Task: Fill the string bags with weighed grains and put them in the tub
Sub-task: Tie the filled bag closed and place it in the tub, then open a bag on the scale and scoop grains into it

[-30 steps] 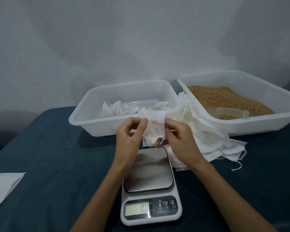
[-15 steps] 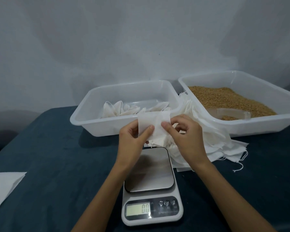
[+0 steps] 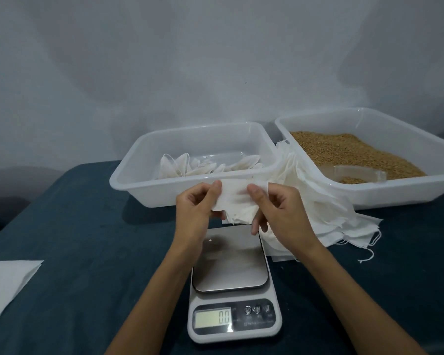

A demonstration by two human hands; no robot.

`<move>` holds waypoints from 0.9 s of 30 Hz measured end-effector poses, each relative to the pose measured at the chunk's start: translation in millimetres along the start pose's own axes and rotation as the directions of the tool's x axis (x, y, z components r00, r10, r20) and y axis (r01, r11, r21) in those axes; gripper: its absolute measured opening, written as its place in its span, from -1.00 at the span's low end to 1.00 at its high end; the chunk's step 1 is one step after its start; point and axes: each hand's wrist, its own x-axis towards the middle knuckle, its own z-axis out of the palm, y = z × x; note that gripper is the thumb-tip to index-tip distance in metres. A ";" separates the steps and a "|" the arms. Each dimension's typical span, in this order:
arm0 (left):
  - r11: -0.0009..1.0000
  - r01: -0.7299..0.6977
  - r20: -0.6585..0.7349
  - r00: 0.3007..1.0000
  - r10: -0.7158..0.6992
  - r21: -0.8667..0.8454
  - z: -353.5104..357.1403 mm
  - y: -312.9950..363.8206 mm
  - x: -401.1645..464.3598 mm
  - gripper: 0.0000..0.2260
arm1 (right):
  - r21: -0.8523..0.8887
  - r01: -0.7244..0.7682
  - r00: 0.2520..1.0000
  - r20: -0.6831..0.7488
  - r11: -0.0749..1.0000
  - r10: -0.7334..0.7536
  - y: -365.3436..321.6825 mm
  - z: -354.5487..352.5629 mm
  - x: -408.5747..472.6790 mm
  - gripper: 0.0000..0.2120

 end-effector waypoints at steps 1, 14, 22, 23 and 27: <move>0.999 0.035 -0.003 0.999 -0.035 -0.004 -0.3 -0.6 0.3 -0.77 | -0.024 0.000 1.000 0.000 1.000 0.000 0.1 -0.7 0.0 -0.56; 0.855 -0.358 0.471 0.868 0.158 0.375 -1.9 -8.5 -24.0 -0.55 | -0.488 -0.098 0.877 0.369 0.867 0.307 -75.6 -15.1 15.6 -0.01; 0.969 -0.110 0.513 0.858 -0.019 0.220 6.5 0.8 -36.4 -0.62 | -0.701 0.000 0.718 0.497 0.714 0.488 -111.7 -0.8 29.8 0.03; 0.982 -0.078 0.508 0.861 -0.020 0.172 8.4 1.0 -38.1 -0.65 | -0.723 0.020 0.703 0.501 0.691 0.505 -111.3 4.3 29.5 0.00; 0.997 -0.020 0.483 0.875 -0.018 0.073 10.0 3.9 -38.9 -0.70 | -0.731 0.042 0.699 0.509 0.681 0.503 -114.9 10.5 30.6 -0.05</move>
